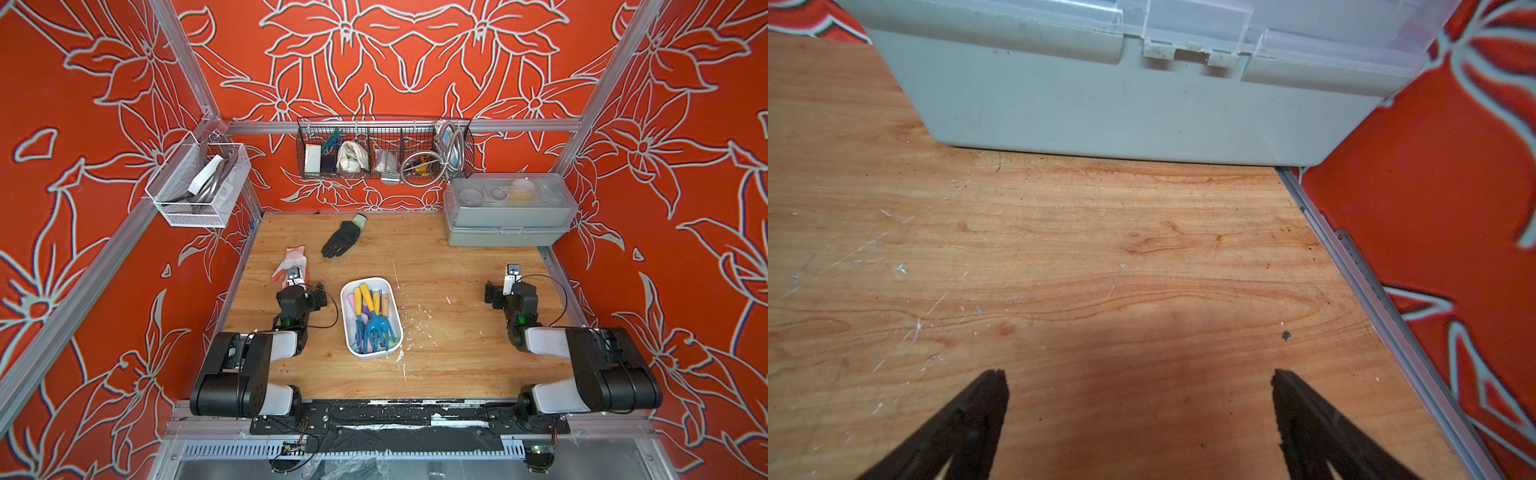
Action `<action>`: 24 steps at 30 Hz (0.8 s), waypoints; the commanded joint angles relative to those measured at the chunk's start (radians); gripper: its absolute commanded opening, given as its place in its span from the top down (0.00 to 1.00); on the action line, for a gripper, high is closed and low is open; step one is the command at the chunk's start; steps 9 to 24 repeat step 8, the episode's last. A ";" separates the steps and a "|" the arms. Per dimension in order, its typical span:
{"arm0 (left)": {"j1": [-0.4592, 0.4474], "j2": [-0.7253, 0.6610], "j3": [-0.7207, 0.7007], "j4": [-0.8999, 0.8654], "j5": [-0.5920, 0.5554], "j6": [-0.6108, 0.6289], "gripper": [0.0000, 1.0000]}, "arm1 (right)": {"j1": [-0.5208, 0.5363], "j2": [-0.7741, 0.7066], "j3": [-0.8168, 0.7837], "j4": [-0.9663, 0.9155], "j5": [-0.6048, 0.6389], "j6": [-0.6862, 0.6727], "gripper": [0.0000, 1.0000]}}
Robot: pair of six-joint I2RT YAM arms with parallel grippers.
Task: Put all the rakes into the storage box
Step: Reset both arms
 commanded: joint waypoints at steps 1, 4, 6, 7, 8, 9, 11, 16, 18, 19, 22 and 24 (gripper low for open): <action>-0.007 0.003 0.012 0.022 0.004 0.013 0.01 | -0.014 0.003 0.035 -0.010 -0.021 -0.009 0.00; -0.007 0.005 0.012 0.022 0.003 0.013 0.01 | -0.017 0.000 0.033 -0.010 -0.025 -0.009 0.00; -0.007 0.004 0.012 0.022 0.003 0.013 0.01 | -0.017 -0.005 0.029 -0.006 -0.026 -0.009 0.00; -0.007 0.004 0.012 0.022 0.003 0.013 0.01 | -0.018 -0.007 0.025 -0.002 -0.026 -0.009 0.00; -0.008 0.003 0.012 0.022 0.003 0.013 0.01 | -0.018 -0.009 0.021 0.005 -0.026 -0.010 0.00; -0.008 0.003 0.012 0.022 0.003 0.013 0.01 | -0.018 -0.009 0.021 0.005 -0.026 -0.010 0.00; -0.008 0.003 0.012 0.022 0.003 0.013 0.01 | -0.018 -0.009 0.021 0.005 -0.026 -0.010 0.00; -0.008 0.003 0.012 0.022 0.003 0.013 0.01 | -0.018 -0.009 0.021 0.005 -0.026 -0.010 0.00; -0.008 0.003 0.012 0.022 0.003 0.013 0.01 | -0.018 -0.009 0.021 0.005 -0.026 -0.010 0.00; -0.008 0.003 0.012 0.022 0.003 0.013 0.01 | -0.018 -0.009 0.021 0.005 -0.026 -0.010 0.00; -0.008 0.003 0.012 0.022 0.003 0.013 0.01 | -0.018 -0.009 0.021 0.005 -0.026 -0.010 0.00; -0.008 0.003 0.012 0.022 0.003 0.013 0.01 | -0.018 -0.009 0.021 0.005 -0.026 -0.010 0.00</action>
